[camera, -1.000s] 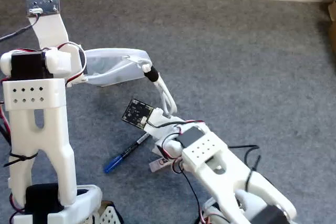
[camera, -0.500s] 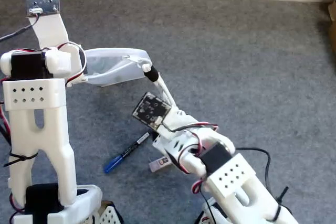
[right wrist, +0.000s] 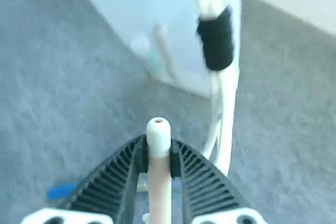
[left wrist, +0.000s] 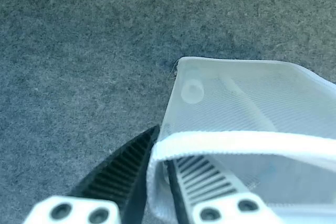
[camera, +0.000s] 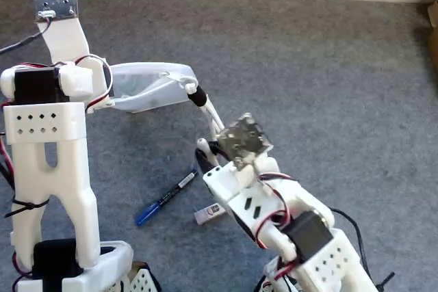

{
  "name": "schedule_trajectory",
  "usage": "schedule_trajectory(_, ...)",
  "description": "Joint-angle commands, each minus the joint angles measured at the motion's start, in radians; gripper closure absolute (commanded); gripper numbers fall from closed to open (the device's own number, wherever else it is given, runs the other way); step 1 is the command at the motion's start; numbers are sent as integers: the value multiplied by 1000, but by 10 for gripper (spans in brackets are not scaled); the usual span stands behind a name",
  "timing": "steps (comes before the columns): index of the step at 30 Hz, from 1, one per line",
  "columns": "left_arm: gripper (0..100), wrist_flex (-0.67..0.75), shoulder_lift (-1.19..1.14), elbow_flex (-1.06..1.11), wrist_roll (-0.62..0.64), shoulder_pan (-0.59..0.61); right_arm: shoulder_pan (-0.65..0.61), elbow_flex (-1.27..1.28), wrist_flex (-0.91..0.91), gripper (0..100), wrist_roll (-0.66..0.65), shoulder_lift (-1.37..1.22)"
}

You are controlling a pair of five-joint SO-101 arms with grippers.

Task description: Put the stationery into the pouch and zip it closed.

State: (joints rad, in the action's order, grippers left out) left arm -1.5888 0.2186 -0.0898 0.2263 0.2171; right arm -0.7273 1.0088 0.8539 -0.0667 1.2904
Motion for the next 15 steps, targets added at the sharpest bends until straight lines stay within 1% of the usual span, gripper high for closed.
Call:
schedule_trajectory(1, 993, 12, -18, 22, 9, 12, -1, -16, -91, 994, 81, 73)
schedule_trajectory(7, 993, 12, -18, 22, 9, 12, -4, -16, -303, 994, 138, 113)
schedule_trajectory(15, 993, 12, -18, 22, 9, 12, -117, -16, -584, 994, 129, 108)
